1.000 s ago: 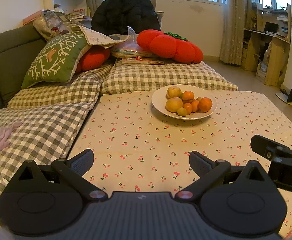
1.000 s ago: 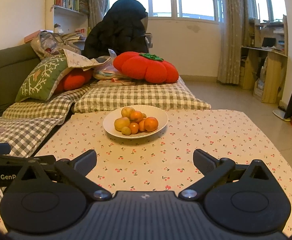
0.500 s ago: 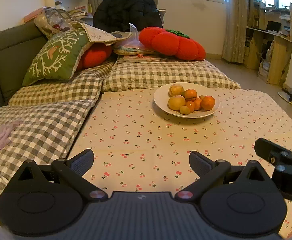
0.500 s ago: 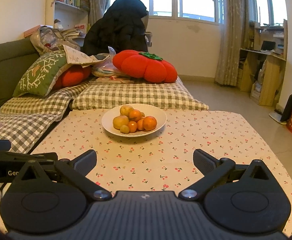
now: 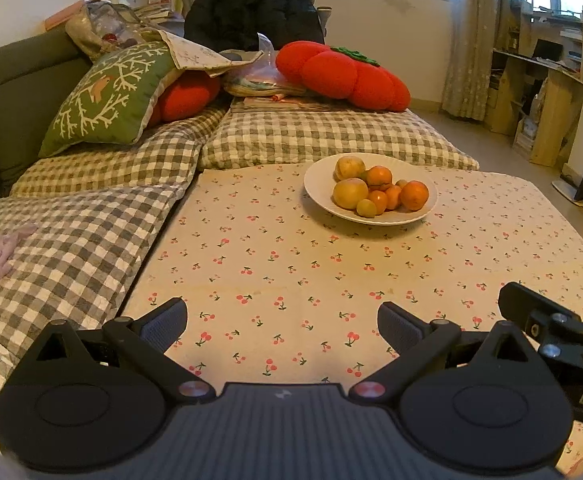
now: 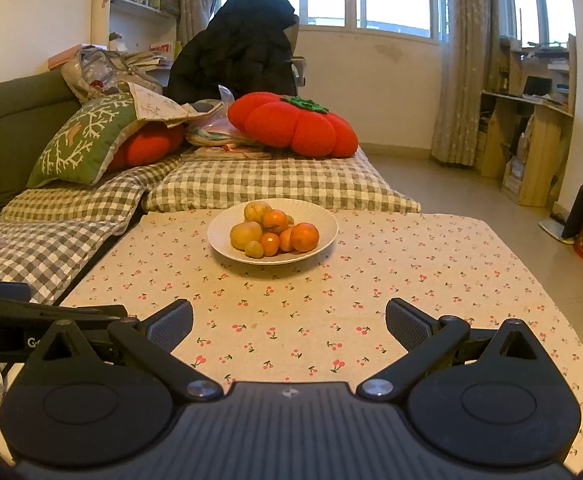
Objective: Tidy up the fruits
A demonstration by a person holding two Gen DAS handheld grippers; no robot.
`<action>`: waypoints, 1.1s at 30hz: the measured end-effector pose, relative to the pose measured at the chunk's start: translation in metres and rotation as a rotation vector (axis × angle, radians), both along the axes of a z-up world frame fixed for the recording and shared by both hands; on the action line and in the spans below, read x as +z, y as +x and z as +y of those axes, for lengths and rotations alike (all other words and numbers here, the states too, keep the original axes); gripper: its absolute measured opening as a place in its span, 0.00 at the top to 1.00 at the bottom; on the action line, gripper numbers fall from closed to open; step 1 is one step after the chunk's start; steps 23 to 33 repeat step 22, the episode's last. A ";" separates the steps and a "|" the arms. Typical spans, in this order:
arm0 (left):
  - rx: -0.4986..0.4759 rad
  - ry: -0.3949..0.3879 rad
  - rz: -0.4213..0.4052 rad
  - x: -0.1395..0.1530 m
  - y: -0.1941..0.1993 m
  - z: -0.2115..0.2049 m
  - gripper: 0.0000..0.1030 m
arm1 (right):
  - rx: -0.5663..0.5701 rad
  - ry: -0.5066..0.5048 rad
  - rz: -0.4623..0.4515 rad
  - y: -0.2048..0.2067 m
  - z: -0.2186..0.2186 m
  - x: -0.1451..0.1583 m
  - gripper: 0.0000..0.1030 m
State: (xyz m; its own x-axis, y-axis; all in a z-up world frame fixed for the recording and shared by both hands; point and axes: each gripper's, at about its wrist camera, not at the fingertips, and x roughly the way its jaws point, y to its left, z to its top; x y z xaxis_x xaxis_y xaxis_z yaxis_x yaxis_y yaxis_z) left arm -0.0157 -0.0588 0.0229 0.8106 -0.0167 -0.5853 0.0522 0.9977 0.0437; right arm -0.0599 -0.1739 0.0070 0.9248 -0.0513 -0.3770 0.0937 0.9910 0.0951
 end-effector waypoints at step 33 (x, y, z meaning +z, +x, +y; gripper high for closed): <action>0.012 -0.005 -0.002 0.000 0.001 0.002 0.03 | -0.007 0.006 0.000 -0.001 0.003 0.001 0.00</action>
